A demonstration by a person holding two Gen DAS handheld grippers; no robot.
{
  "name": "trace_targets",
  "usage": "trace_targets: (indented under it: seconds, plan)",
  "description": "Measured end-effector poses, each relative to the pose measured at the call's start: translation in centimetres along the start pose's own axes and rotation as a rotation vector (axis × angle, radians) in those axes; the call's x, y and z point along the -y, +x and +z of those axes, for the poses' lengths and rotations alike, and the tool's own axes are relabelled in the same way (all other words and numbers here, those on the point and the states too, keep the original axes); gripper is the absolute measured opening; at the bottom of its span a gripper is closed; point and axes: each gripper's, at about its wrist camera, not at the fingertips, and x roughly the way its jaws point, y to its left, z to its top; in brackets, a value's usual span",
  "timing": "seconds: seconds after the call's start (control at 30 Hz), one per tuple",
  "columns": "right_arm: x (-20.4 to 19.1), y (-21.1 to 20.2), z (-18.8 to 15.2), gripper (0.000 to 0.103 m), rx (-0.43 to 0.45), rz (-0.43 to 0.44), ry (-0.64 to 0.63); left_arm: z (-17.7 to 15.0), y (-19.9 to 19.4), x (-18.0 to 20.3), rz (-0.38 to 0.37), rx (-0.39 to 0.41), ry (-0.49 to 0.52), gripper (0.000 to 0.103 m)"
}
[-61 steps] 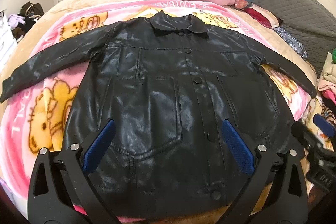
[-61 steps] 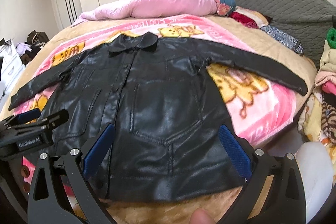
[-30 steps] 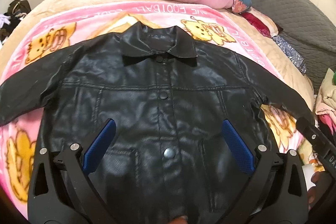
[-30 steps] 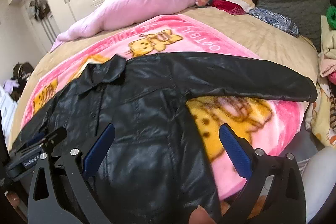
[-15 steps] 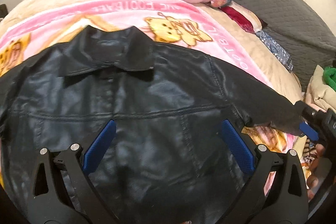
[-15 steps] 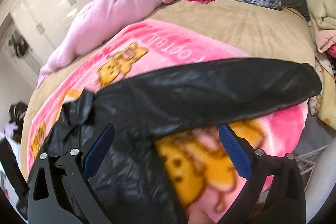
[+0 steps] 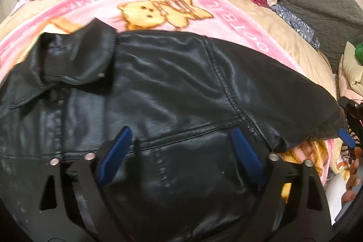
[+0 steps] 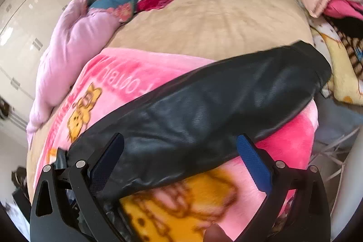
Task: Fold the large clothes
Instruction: 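Lift the held sleeve with the right gripper and carry it over the jacket front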
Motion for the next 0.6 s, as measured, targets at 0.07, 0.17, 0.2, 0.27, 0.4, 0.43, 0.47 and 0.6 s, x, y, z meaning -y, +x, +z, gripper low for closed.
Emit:
trace_targets:
  seconds: [0.07, 0.17, 0.2, 0.27, 0.4, 0.43, 0.47, 0.6]
  plan:
    - [1.4, 0.3, -0.1, 0.099, 0.007, -0.019, 0.030, 0.3, 0.9, 0.4, 0.002, -0.003, 0.013, 0.073]
    - [3.4, 0.7, -0.2, 0.099, 0.007, -0.034, 0.073, 1.2, 2.1, 0.6, 0.022, 0.007, 0.006, 0.073]
    - [4.1, 1.0, -0.1, 0.099, 0.004, -0.034, 0.092, 1.4, 2.5, 0.6, 0.027, 0.009, -0.002, 0.073]
    - [5.5, 1.6, 0.1, 0.099, -0.007, -0.027, 0.134, 2.1, 3.3, 0.7, 0.041, 0.019, -0.005, 0.073]
    - [7.4, 2.6, 1.1, 0.099, 0.003, 0.049, 0.198, 3.5, 4.4, 0.6, 0.057, 0.026, -0.013, 0.075]
    - [7.6, 2.7, 1.3, 0.099, 0.003, 0.058, 0.208, 3.9, 4.7, 0.6, 0.058, 0.028, -0.017, 0.075]
    - [7.9, 3.0, 1.6, 0.099, 0.003, 0.065, 0.223, 4.5, 5.1, 0.5, 0.061, 0.032, -0.022, 0.075]
    - [7.9, 3.6, 2.6, 0.099, 0.016, 0.068, 0.225, 6.3, 6.7, 0.3, 0.076, 0.036, -0.039, 0.081]
